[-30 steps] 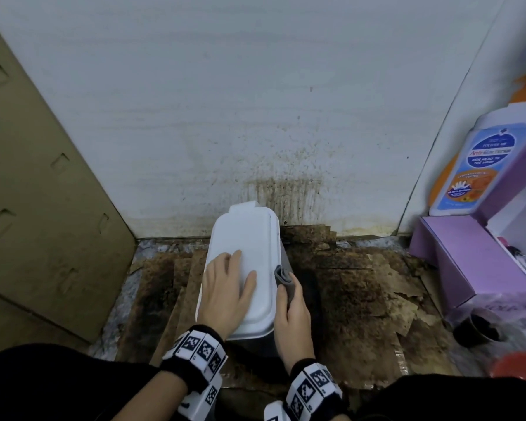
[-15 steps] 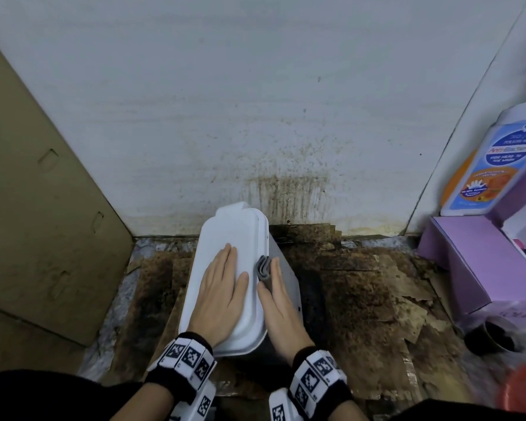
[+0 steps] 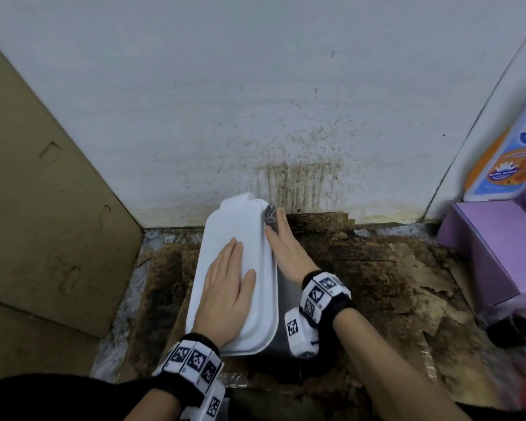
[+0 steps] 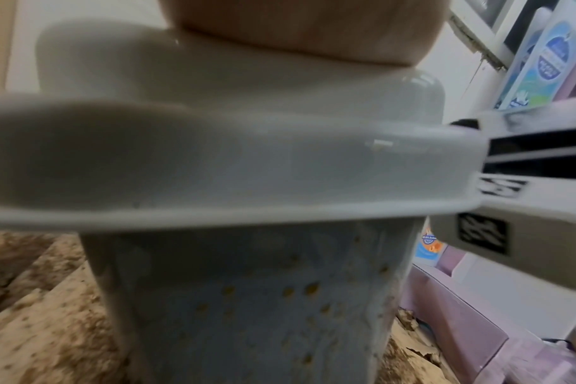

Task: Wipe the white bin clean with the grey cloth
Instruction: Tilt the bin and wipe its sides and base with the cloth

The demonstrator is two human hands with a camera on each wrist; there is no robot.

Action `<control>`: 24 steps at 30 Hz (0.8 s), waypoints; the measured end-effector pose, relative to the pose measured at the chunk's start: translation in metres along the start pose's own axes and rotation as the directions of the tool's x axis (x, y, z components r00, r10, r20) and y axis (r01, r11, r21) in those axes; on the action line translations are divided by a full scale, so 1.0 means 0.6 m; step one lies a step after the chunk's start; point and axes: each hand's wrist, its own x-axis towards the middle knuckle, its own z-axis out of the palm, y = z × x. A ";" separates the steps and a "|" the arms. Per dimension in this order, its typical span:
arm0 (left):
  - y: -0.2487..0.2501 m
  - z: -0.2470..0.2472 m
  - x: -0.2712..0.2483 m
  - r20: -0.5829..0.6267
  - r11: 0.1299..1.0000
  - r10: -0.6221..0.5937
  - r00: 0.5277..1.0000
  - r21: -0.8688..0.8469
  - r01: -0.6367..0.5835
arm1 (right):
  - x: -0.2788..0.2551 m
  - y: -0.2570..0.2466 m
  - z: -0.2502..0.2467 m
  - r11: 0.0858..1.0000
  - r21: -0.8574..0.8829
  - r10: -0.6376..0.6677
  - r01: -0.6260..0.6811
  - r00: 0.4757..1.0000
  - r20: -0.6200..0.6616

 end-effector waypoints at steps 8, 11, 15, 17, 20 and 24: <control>-0.009 0.003 0.000 -0.029 0.999 0.031 0.999 0.015 -0.031 | -0.185 0.065 0.118 0.990 0.099 -0.083 0.103 0.979 -0.187; -0.013 0.003 0.001 -0.054 0.999 0.046 0.998 0.011 -0.045 | -0.216 0.062 0.147 0.987 0.097 -0.094 0.126 0.954 -0.284; -0.021 -0.001 0.000 -0.075 0.999 0.039 0.996 -0.005 -0.039 | -0.214 0.062 0.153 0.976 0.174 -0.071 0.130 0.947 -0.312; -0.021 -0.003 -0.002 -0.072 0.999 0.039 0.997 -0.009 -0.039 | -0.212 0.061 0.158 0.962 0.239 -0.041 0.129 0.939 -0.342; -0.019 -0.006 -0.007 -0.128 0.995 0.076 0.989 0.067 -0.068 | -0.208 0.061 0.169 0.930 0.336 -0.006 0.150 0.919 -0.394; -0.022 -0.012 -0.013 -0.125 0.998 0.050 0.991 0.031 -0.046 | -0.199 0.080 0.175 0.926 0.358 0.049 0.121 0.901 -0.431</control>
